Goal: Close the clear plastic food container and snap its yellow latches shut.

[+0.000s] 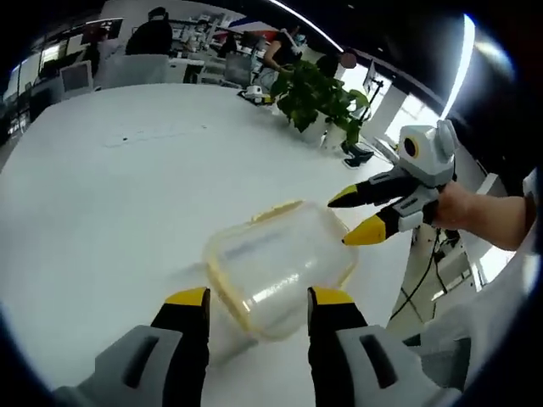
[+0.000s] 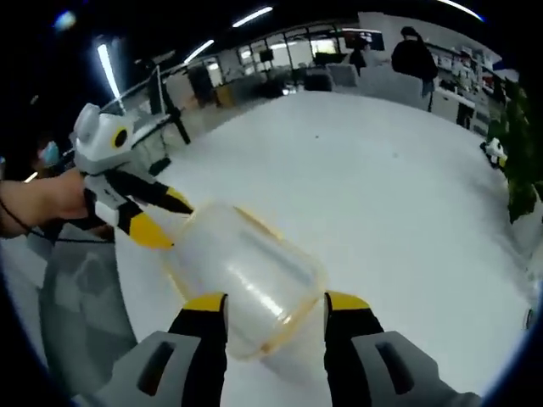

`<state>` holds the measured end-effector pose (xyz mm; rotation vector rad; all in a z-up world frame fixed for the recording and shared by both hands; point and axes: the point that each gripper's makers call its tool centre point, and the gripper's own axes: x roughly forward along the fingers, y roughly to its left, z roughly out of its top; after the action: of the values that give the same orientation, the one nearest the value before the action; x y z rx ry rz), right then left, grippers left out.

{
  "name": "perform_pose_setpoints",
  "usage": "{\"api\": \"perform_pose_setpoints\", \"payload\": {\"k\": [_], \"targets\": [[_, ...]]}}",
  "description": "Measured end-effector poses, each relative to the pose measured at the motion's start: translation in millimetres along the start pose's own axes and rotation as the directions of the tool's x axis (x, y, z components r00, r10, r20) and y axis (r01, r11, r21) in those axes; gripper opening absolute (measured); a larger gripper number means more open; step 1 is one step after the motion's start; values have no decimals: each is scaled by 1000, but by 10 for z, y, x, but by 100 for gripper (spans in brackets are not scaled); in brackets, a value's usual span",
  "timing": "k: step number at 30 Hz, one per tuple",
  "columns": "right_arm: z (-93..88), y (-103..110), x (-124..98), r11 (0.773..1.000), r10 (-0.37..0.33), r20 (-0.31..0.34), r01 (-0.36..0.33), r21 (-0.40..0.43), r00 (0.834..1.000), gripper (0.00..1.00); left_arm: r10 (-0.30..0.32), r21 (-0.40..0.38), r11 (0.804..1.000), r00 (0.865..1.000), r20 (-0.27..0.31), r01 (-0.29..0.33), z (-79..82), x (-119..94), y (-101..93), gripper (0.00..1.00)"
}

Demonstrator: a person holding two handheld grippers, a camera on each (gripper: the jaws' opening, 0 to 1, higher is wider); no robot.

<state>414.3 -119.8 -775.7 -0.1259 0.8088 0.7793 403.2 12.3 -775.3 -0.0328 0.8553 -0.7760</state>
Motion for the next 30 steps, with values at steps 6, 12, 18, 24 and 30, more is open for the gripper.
{"api": "perform_pose_setpoints", "payload": {"k": [6,12,18,24,30], "targets": [[73,60,4,987,11,-11,-13,-158,1000,44,4,99,995,1000,29,-7,121,-90,37,46],[107,157,46,956,50,-49,-62,-287,998,41,-24,312,950,1000,-20,29,142,-107,-49,38],[126,222,91,920,78,-86,-105,-378,993,38,-80,388,916,995,-62,97,145,-22,-174,36],[124,265,131,893,108,-114,-147,-426,988,38,-96,491,860,988,-119,143,79,54,-244,35],[125,293,170,858,120,-141,-174,-483,983,38,-107,551,819,986,-130,162,138,120,-263,34]]}}
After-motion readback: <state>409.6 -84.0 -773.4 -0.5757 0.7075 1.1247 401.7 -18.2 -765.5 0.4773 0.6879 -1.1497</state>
